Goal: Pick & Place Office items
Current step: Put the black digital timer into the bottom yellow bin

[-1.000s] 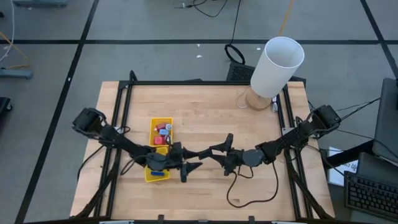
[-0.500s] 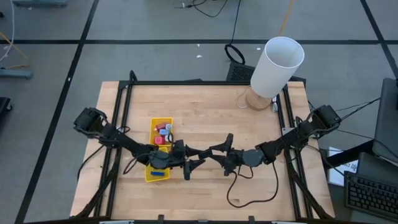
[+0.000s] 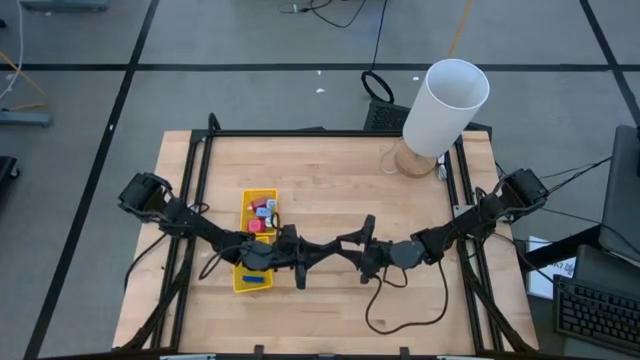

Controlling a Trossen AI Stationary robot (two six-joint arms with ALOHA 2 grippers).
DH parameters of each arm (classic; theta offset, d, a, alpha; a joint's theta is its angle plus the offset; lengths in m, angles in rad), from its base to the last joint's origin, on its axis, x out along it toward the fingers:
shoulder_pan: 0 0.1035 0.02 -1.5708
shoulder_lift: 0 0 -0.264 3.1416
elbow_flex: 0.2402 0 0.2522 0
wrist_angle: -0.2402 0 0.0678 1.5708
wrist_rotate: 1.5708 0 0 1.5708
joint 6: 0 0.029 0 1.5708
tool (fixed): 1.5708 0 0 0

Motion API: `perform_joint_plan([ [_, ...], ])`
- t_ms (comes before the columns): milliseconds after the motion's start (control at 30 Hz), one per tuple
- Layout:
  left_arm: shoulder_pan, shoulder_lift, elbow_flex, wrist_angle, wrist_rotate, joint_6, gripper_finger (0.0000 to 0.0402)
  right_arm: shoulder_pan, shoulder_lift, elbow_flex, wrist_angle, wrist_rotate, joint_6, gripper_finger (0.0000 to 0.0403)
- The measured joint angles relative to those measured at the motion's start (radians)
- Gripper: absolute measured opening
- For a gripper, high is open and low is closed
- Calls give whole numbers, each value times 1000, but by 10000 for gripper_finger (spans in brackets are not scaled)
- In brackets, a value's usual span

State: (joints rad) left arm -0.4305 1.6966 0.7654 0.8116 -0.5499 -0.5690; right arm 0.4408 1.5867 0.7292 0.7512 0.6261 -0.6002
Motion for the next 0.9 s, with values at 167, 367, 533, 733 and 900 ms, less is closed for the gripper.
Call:
perform_joint_plan([
  [167, 0, -1, 0, 2, 1, 14, 60, 0, 0, 0, -1, 2, 0, 165],
  [367, -23, -54, -22, -2, -36, 79, 68, 12, -9, 0, -3, 1, 187, 187],
  [533, -66, -142, -79, -2, -56, 133, 58, 4, -71, 0, -48, -11, 396, 213],
  [733, -149, -305, -194, -43, -52, 176, 61, -16, -200, -1, -250, -82, 583, 225],
  [900, -249, -457, -282, -240, -33, 90, 66, -16, -287, -23, -338, -81, 624, 218],
])
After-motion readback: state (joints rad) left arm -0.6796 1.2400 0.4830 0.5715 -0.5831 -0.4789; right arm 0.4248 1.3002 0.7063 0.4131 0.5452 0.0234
